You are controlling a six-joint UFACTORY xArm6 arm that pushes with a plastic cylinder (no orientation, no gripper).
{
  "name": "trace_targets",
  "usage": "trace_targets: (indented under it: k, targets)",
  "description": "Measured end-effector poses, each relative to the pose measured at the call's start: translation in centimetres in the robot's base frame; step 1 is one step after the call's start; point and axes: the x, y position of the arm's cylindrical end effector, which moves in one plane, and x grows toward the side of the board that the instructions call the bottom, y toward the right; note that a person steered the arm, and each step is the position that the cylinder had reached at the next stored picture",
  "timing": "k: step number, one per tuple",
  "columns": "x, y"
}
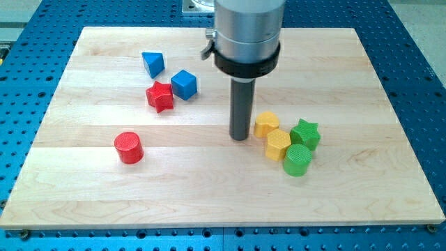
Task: Slide the red circle to the left
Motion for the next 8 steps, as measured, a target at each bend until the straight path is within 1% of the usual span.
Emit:
trace_targets:
  k: [1, 2, 3, 4, 5, 6, 7, 8]
  targets:
    - [0.0, 3.3]
    - [-0.1, 0.0]
    - [-0.9, -5.4]
    - [-0.9, -6.9]
    - [0.4, -7.0]
    - [5.1, -9.8]
    - [5.9, -18.7]
    - [4.5, -21.9]
